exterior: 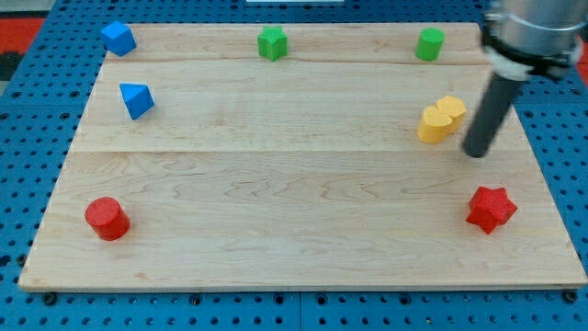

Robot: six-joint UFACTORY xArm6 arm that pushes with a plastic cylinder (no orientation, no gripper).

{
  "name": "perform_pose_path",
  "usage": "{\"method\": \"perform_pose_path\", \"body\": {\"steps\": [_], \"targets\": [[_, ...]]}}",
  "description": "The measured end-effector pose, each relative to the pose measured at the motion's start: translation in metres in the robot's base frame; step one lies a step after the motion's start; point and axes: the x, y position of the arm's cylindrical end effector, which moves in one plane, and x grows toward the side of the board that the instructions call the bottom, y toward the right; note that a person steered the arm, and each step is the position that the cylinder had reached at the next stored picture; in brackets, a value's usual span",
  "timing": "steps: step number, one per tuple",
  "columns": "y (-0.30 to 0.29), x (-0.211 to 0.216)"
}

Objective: Move the red star into the red circle

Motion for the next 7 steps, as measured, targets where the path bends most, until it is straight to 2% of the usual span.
{"method": "perform_pose_path", "body": {"steps": [1, 2, 3, 4, 5, 7], "targets": [[0.063, 0.02], [0.064, 0.066], [0.019, 0.079], [-0.065, 0.079], [-0.11, 0.079], [-0.019, 0.091]]}}
